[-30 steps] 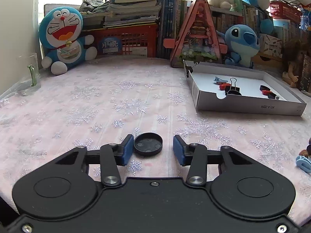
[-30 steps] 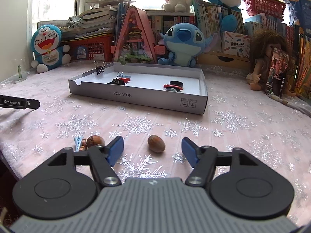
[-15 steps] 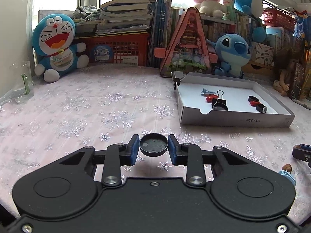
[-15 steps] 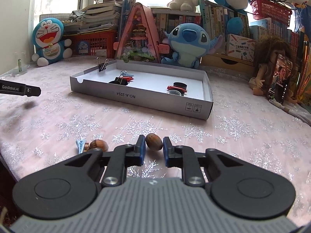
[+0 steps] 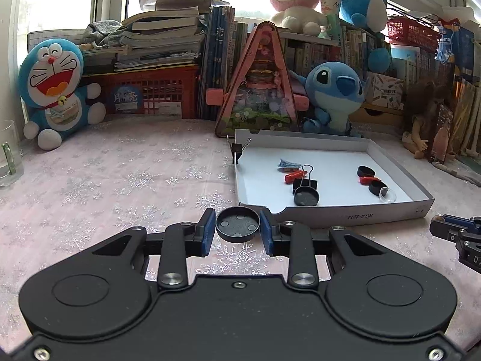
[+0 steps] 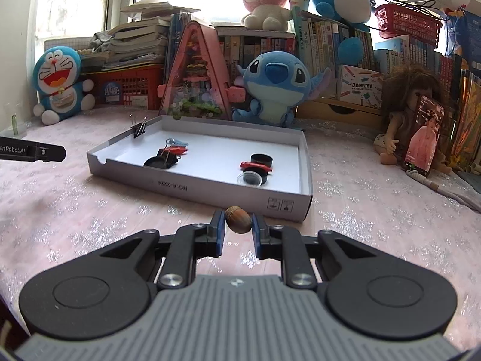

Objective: Organize rigid objects
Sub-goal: 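Carry the black lid and the acorn over the tray with both tools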

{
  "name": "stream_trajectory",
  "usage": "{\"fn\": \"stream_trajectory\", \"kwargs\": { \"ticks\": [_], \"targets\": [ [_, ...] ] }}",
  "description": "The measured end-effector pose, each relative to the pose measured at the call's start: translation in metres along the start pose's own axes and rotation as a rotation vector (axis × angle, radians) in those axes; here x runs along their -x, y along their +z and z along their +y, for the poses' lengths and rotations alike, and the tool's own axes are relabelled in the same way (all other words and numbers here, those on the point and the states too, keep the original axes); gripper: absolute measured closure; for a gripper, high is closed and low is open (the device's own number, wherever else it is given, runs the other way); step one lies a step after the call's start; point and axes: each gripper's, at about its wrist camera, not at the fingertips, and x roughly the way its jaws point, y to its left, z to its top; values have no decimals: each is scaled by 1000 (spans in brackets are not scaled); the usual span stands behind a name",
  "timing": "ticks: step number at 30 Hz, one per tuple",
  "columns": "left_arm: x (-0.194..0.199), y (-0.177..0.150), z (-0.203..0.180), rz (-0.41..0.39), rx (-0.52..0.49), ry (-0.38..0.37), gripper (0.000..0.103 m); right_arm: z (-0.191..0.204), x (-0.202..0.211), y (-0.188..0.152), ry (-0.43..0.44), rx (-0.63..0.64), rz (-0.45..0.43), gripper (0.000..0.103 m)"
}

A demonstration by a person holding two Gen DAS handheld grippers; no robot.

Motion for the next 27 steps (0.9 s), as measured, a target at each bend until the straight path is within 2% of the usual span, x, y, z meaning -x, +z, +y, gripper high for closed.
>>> {"fn": "stream_trajectory", "kwargs": {
  "ticks": [12,17,23,27],
  "targets": [
    [-28,40,-21,3,4,-69,73,-16,-22,28,-3,-54,-3,80],
    [-49,62,-29,47,15,-132,73,-30,-40,43,38,-119,36,80],
    [-78,89,-39,73,9,-127,73,-44,-69,67,54,-173,77,80],
    [-108,104,-45,118,10,-121,73,-49,-94,83,74,-202,109,80]
  ]
}}
